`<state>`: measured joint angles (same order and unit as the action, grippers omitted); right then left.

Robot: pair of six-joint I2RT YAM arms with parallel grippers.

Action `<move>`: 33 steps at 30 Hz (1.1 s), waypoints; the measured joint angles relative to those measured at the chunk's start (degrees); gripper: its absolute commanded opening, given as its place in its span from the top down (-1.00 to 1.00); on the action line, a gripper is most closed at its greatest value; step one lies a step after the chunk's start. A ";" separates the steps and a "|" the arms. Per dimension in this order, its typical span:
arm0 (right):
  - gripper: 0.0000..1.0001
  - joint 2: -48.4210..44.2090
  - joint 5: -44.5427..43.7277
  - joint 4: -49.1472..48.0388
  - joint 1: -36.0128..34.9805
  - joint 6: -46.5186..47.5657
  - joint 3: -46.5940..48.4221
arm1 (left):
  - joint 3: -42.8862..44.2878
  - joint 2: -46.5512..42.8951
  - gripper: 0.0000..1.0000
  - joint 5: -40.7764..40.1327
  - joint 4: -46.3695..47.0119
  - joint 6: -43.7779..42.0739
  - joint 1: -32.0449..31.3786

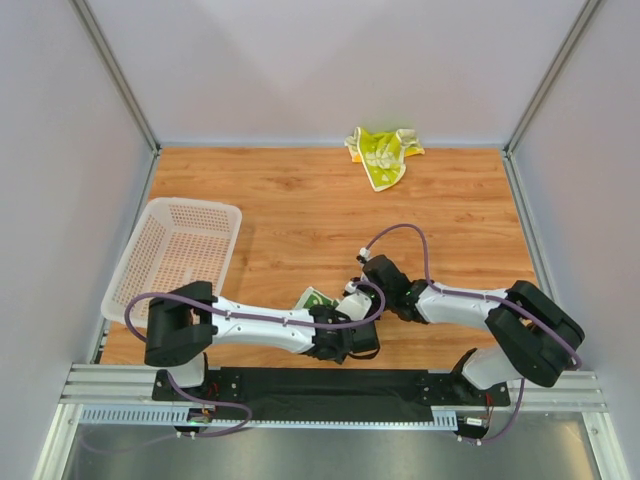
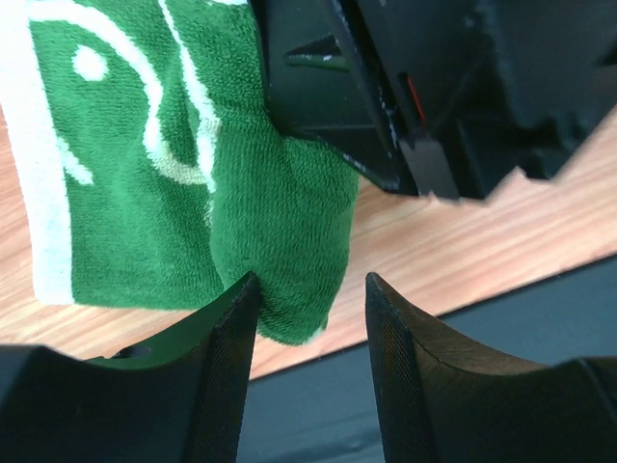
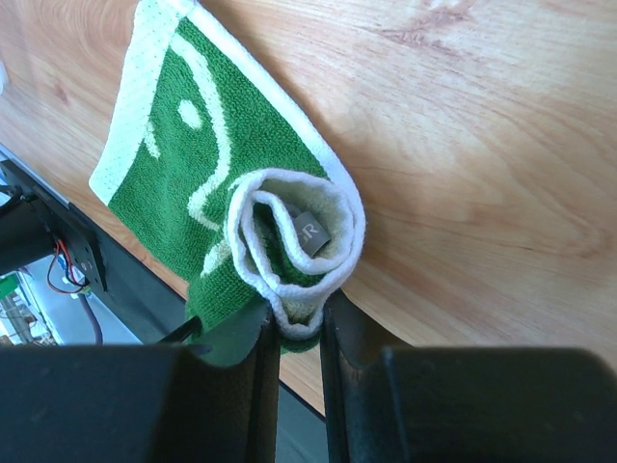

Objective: Roll the towels
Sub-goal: Roll the towel

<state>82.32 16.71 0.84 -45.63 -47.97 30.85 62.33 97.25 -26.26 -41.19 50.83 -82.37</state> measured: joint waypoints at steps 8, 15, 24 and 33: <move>0.95 0.31 0.02 2.60 -0.07 0.13 1.77 | -1.66 1.46 -0.11 -1.51 1.31 0.07 0.11; 0.85 1.73 -0.15 6.40 -0.22 1.57 5.25 | -5.68 0.42 0.22 -3.80 4.28 -0.13 0.15; 0.74 2.93 0.17 7.52 0.04 2.82 6.45 | -9.77 -2.82 0.93 -2.95 9.46 -0.85 1.05; 0.58 4.37 6.45 7.41 7.72 4.68 5.51 | -12.07 -4.50 1.00 -0.48 17.75 -3.41 3.04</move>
<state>86.70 23.16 8.25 -37.91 -43.29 36.36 50.26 92.75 -26.74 -23.44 47.42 -79.33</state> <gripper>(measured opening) 0.208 0.117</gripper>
